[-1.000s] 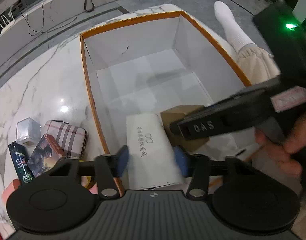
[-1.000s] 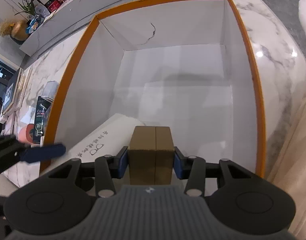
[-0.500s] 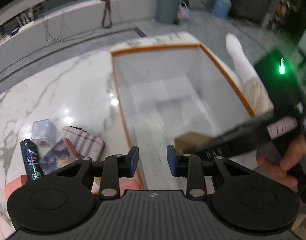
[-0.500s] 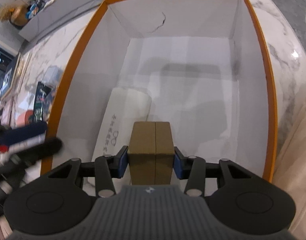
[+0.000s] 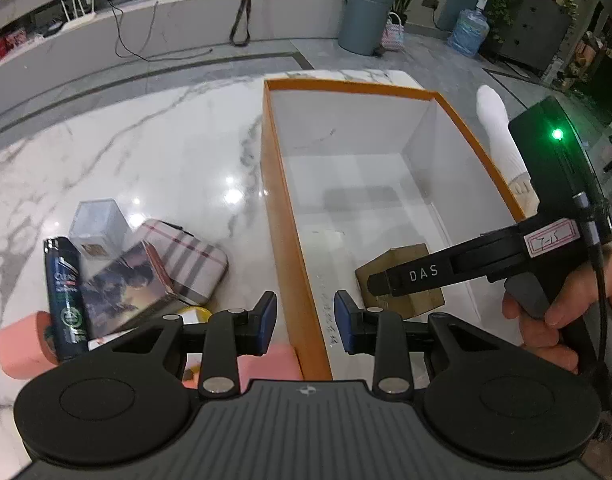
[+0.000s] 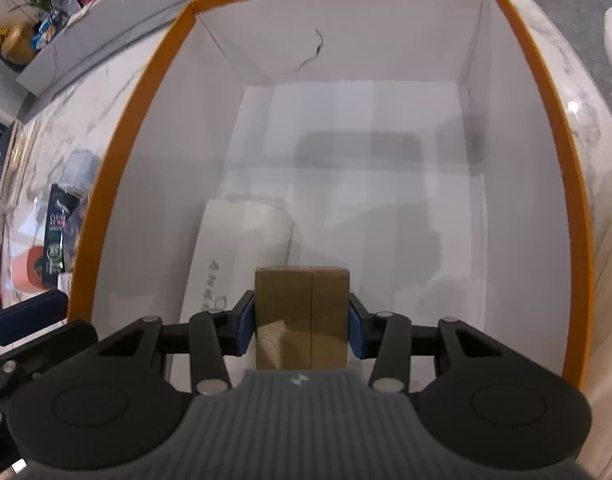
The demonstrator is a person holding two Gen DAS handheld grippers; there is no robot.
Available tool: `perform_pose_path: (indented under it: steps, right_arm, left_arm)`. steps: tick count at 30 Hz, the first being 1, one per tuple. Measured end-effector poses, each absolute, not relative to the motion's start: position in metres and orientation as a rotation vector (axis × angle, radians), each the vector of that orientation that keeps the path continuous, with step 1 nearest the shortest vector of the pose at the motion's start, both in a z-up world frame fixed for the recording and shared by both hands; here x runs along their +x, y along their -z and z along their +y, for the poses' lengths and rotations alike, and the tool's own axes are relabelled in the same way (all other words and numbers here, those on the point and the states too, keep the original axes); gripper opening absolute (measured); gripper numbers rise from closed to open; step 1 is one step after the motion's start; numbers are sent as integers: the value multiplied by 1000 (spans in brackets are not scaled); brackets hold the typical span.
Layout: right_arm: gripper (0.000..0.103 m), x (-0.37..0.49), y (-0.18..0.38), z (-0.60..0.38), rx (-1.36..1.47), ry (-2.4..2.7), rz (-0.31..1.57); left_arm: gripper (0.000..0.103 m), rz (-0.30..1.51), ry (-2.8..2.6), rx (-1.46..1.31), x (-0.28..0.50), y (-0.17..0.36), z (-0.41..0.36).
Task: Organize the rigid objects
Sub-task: 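Lower both boxes into the orange box and open both grippers, then move the left gripper to the pink cylinder and grasp it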
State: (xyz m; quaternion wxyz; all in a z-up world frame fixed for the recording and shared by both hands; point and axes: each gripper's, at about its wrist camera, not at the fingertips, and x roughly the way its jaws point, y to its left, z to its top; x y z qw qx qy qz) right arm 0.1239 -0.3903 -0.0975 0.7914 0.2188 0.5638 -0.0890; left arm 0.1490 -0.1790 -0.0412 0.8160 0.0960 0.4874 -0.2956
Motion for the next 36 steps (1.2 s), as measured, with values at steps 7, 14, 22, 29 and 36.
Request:
perform_pose_path:
  steps: [7, 14, 22, 29, 36]
  right_arm:
    - [46, 110, 101, -383, 508, 150, 1326]
    - [49, 98, 98, -374, 516, 143, 1332]
    - [47, 86, 89, -378, 590, 142, 1307]
    - [47, 93, 90, -375, 580, 162, 1317]
    - [49, 90, 62, -355, 368, 194, 1176]
  left_arm:
    - [37, 1057, 657, 182, 149, 49, -175]
    - [37, 1066, 663, 155, 150, 51, -168]
    - [36, 1070, 669, 145, 150, 51, -165]
    - [36, 1062, 673, 151, 147, 47, -166]
    - [36, 1028, 659, 132, 145, 27, -144]
